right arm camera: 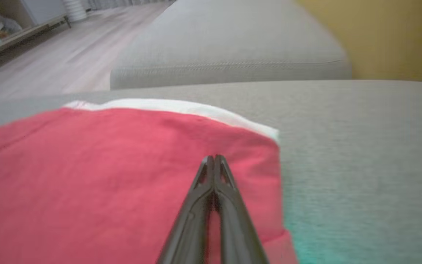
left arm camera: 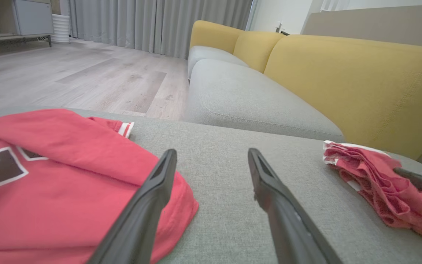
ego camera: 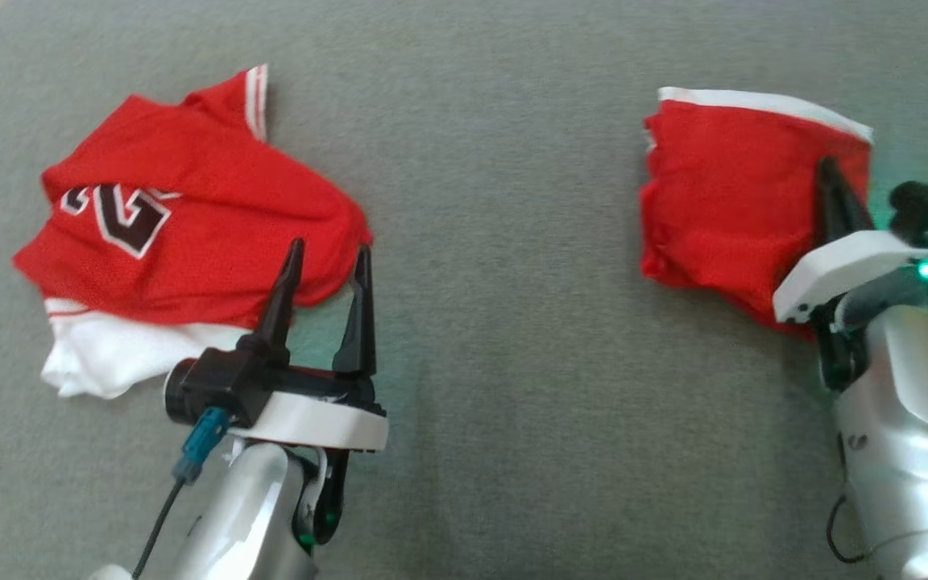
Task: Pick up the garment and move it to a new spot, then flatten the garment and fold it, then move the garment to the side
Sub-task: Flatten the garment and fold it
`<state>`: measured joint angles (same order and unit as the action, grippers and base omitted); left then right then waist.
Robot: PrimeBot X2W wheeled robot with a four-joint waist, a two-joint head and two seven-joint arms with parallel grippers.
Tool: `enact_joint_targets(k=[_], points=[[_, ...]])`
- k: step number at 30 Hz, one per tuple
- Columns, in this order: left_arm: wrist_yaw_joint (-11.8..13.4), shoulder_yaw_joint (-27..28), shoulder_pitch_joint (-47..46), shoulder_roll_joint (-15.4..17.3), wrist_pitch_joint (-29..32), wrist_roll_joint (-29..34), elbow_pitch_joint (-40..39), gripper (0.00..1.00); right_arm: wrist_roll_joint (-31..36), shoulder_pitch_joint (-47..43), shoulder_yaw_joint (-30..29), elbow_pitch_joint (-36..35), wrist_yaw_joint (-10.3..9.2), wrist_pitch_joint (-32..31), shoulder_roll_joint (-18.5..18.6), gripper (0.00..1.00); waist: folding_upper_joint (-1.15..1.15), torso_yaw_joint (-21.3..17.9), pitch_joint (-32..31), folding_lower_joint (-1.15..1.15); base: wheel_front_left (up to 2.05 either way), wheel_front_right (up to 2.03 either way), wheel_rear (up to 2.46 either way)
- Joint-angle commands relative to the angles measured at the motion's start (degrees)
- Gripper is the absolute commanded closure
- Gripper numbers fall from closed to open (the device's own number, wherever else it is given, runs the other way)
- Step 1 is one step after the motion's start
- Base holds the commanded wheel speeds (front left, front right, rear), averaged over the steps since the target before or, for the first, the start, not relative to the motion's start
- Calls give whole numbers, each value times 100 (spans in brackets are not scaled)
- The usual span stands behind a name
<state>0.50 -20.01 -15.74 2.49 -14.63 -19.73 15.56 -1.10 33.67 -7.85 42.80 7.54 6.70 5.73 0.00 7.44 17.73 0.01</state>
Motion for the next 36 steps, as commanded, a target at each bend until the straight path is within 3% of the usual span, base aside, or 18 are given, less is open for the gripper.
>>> enact_joint_targets(k=[1,8,23,31,36], points=[[18,124,-193,39,-37,-27,-155,0,64,144,152,-11,-5,6,19,100,0,124,80,-1,0,0,0],[61,119,-186,39,-37,-69,-102,0,149,595,456,720,-5,567,-58,100,0,205,-52,-1,0,0,0],[108,8,-218,39,-37,-172,-83,0,-596,810,2458,1821,-5,649,-283,100,0,280,-133,-1,0,0,0],[106,230,-52,39,-37,-79,-78,0,-903,632,2448,1360,-5,821,-282,100,0,-42,-438,-1,0,0,0],[70,358,56,39,-37,-33,-134,0,-785,79,1702,136,-5,828,-191,100,0,-318,-688,-1,0,0,0]])
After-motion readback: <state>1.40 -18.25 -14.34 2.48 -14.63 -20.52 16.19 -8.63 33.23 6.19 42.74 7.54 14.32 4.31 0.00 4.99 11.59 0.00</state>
